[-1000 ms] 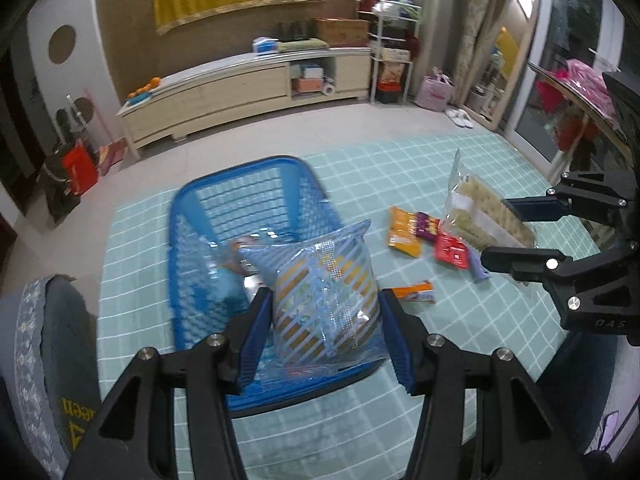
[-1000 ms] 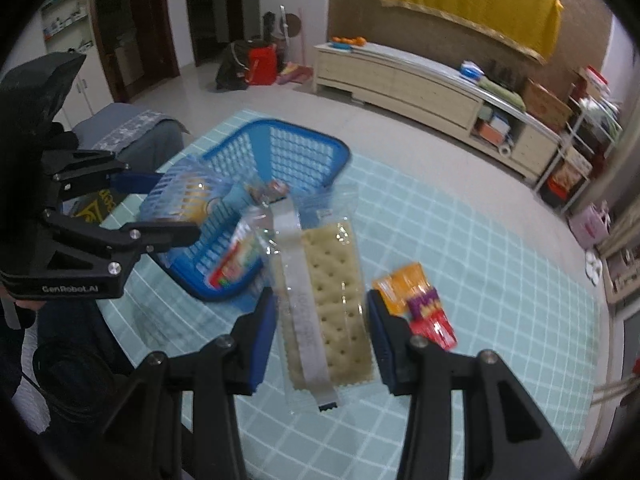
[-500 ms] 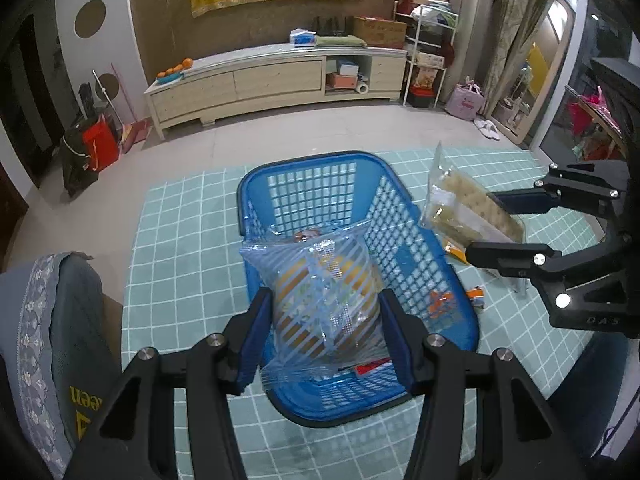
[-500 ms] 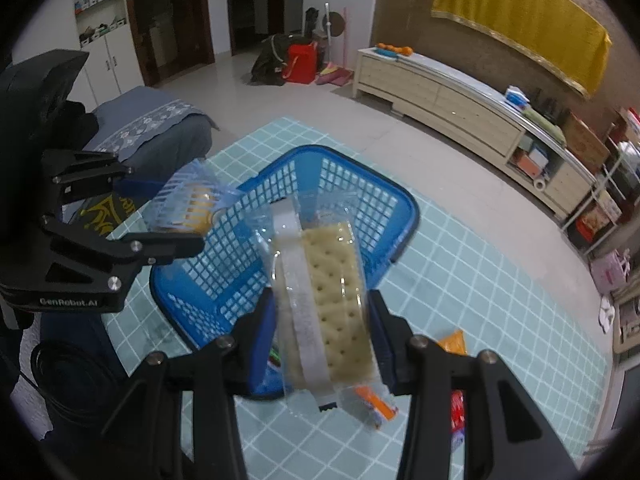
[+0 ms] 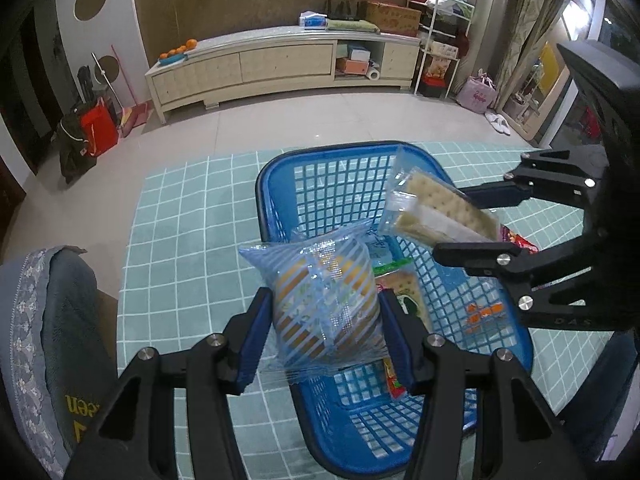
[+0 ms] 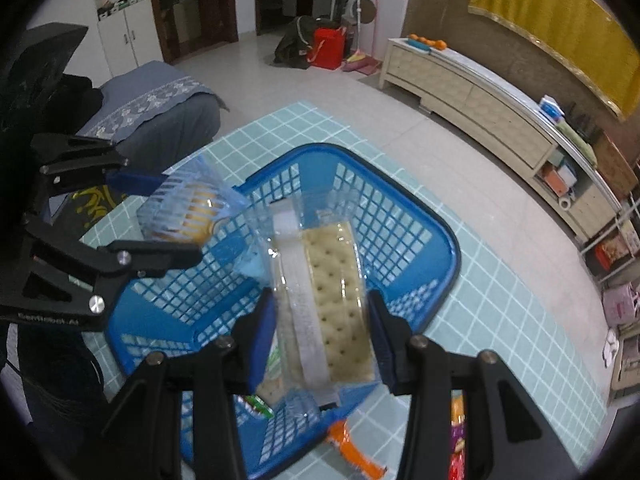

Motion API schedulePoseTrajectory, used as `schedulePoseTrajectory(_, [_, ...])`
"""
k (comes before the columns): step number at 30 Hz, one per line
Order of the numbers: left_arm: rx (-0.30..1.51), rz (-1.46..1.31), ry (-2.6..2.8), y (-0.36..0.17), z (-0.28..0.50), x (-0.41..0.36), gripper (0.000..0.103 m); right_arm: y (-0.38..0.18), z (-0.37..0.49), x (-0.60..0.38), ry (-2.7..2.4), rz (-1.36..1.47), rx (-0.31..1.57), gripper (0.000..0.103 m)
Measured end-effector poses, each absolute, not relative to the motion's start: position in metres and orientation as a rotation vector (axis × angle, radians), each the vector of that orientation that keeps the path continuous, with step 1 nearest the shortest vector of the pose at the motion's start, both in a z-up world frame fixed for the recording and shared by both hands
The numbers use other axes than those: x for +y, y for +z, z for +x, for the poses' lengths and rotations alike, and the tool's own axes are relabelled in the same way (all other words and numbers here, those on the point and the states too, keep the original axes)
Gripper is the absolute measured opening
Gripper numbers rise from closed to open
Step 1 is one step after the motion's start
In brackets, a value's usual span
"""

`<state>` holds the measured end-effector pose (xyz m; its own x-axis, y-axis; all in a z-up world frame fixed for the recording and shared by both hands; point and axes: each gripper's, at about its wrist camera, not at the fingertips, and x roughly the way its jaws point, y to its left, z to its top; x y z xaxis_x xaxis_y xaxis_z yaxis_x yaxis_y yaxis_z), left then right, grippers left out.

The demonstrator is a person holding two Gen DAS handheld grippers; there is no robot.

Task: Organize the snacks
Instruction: 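Open the right gripper to drop the cracker pack while left releases the striped bag into the basket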

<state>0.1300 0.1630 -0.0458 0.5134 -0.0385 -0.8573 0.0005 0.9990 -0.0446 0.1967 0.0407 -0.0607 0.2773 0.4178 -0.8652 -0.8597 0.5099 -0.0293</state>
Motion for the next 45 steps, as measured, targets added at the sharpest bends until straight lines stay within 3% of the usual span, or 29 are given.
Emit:
schedulePoseTrajectory(13, [1.038, -0.025, -0.020, -0.051, 0.150, 0.164, 0.051, -0.084, 0.215, 0.057, 0.959, -0.665, 0.894, 0.051])
schedulePoseTrajectory(15, [1.038, -0.024, -0.020, -0.050, 0.151, 0.162, 0.051, -0.086, 0.218, 0.059, 0.947, -0.677, 0.887, 0.065])
schedulePoseTrajectory(16, [1.038, -0.023, -0.021, -0.051, 0.149, 0.162, 0.051, -0.087, 0.218, 0.059, 0.919, -0.683, 0.878, 0.083])
schedulePoseTrajectory(17, [1.039, -0.020, -0.022, -0.051, 0.149, 0.160, 0.051, -0.087, 0.217, 0.058, 0.897, -0.689, 0.861, 0.092])
schedulePoseTrajectory(22, [1.042, -0.015, -0.028, -0.051, 0.148, 0.152, 0.051, -0.076, 0.212, 0.044, 0.847, -0.653, 0.827, 0.102])
schedulePoseTrajectory(45, [1.032, 0.007, -0.081, -0.049, 0.176, 0.113, 0.051, -0.065, 0.230, -0.022, 0.665, -0.401, 0.963, 0.103])
